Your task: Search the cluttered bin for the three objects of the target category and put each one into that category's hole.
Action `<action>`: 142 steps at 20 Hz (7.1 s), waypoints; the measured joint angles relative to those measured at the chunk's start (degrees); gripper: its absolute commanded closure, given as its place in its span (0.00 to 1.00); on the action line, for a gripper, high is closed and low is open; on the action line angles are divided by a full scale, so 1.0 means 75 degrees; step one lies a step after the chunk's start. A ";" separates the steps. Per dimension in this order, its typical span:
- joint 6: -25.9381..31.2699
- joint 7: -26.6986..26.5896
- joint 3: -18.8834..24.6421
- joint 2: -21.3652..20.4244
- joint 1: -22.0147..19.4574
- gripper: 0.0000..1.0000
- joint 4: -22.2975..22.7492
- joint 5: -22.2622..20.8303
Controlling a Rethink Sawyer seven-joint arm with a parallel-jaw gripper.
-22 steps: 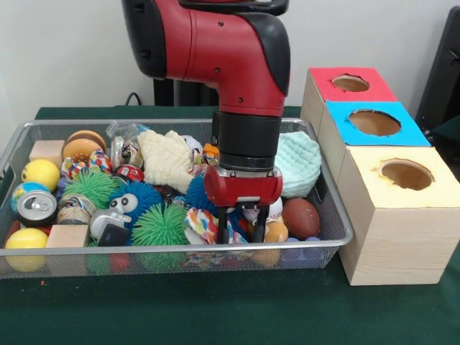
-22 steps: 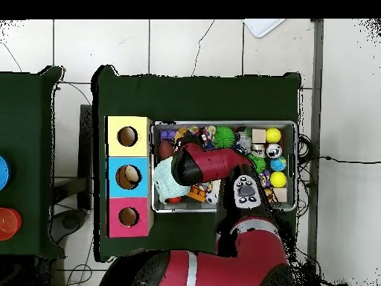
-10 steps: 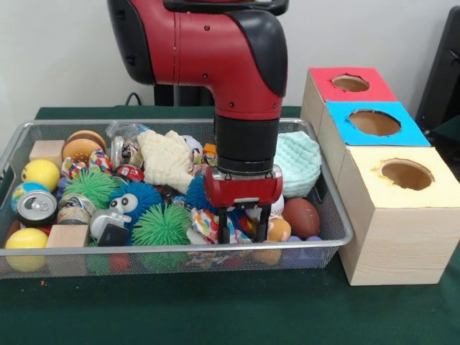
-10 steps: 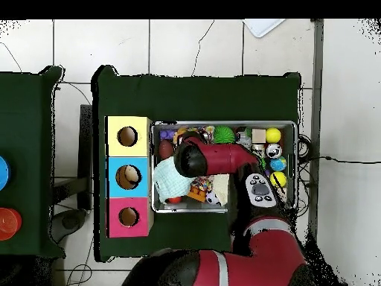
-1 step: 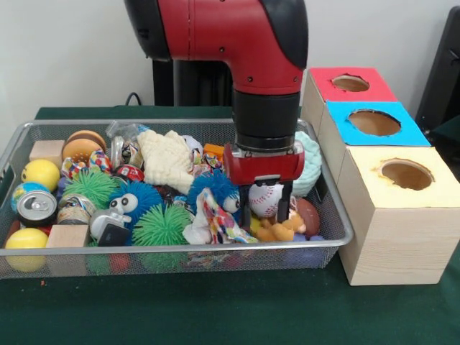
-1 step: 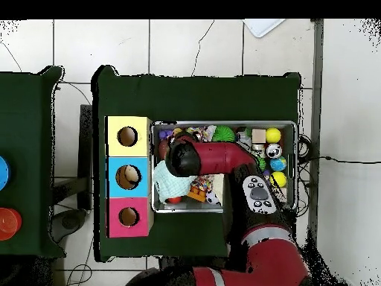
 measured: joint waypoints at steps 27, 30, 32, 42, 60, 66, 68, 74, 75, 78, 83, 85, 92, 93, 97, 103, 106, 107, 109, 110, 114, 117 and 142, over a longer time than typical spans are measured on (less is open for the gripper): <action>-0.0384 0.0000 0.0166 0.0918 0.0124 1.00 -0.0365 -0.0006; -0.0260 0.0000 0.0059 0.0915 0.0241 1.00 -0.0451 -0.0006; -0.0157 0.0000 -0.0051 0.0879 0.0351 1.00 -0.0492 -0.0002; 0.1710 0.0000 -0.0316 -0.0295 0.0913 1.00 -0.0065 0.0527; 0.1471 0.0005 -0.0354 -0.1652 0.1522 1.00 0.1450 0.1577; 0.0496 0.0006 -0.0479 -0.1870 0.1561 1.00 0.2160 0.1723; 0.0258 0.0006 -0.0529 -0.1975 0.1601 1.00 0.2463 0.1775; 0.0124 0.0057 -0.0718 -0.2451 0.1837 1.00 0.3465 0.2037; 0.0126 0.0057 -0.0763 -0.2584 0.1926 1.00 0.3677 0.2104; 0.0176 0.0080 -0.0854 -0.3033 0.2319 1.00 0.4287 0.2377; 0.0463 0.0137 -0.0877 -0.3734 0.3037 1.00 0.5136 0.2806; 0.0557 0.0162 -0.0876 -0.3958 0.3239 1.00 0.5412 0.2978; -0.0141 0.0349 -0.0864 -0.3697 0.3350 1.00 0.6060 0.3251; -0.0344 0.0366 -0.0875 -0.3548 0.3351 1.00 0.6081 0.3250; -0.1815 0.0382 -0.0997 -0.2303 0.3398 1.00 0.6100 0.3073; -0.2685 0.0382 -0.1084 -0.1270 0.3465 1.00 0.6092 0.2950; -0.2799 0.0382 -0.1150 -0.1014 0.3516 1.00 0.6091 0.2952; -0.2799 0.0382 -0.1159 -0.0988 0.3531 1.00 0.6091 0.2952; -0.2799 0.0382 -0.1179 -0.0961 0.3578 1.00 0.6091 0.2952; -0.2799 0.0382 -0.1188 -0.0962 0.3593 1.00 0.6091 0.2952; -0.2787 0.0382 -0.1218 -0.0996 0.3638 1.00 0.6093 0.2952; -0.2756 0.0382 -0.1231 -0.1073 0.3656 1.00 0.6096 0.2952; -0.0006 0.0382 -0.1692 -0.2761 0.3686 1.00 0.5479 0.2952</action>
